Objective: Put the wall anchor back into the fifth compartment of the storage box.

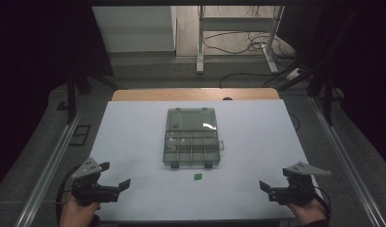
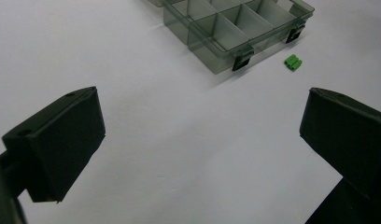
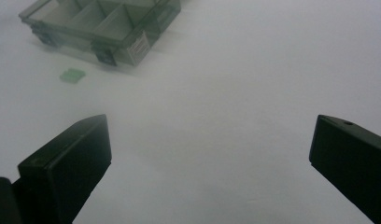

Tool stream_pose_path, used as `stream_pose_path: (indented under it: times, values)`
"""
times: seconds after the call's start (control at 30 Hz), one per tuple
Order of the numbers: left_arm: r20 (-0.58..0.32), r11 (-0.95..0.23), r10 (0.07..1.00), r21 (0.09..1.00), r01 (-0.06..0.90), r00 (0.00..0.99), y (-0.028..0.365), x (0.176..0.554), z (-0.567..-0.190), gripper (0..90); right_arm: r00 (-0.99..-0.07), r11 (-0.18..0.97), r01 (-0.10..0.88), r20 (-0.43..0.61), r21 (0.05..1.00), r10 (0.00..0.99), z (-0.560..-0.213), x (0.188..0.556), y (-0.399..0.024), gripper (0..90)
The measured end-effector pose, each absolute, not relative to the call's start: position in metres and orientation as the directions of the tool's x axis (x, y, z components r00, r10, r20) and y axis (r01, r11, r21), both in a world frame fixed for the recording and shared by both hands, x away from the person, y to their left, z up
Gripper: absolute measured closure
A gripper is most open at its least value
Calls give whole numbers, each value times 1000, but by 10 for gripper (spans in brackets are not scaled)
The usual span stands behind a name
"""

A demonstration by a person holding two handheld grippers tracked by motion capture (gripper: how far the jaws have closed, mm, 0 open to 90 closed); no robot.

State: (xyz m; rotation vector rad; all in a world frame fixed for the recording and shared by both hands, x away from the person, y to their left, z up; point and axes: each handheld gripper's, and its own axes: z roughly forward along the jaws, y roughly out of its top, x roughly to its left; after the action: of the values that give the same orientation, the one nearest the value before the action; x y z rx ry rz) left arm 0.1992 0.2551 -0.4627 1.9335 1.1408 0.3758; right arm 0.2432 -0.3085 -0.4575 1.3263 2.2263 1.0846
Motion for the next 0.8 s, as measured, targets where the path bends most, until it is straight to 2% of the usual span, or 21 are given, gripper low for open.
stream_pose_path:
  times: [0.6,0.8]
  values:
    - [-164,-229,820,785,576,549,254,201,-464,10,-542,312,587,76,747,837,-457,243,-305,0]
    - [-200,-197,820,781,592,537,259,203,-463,10,-556,321,574,71,753,828,-456,243,-304,0]
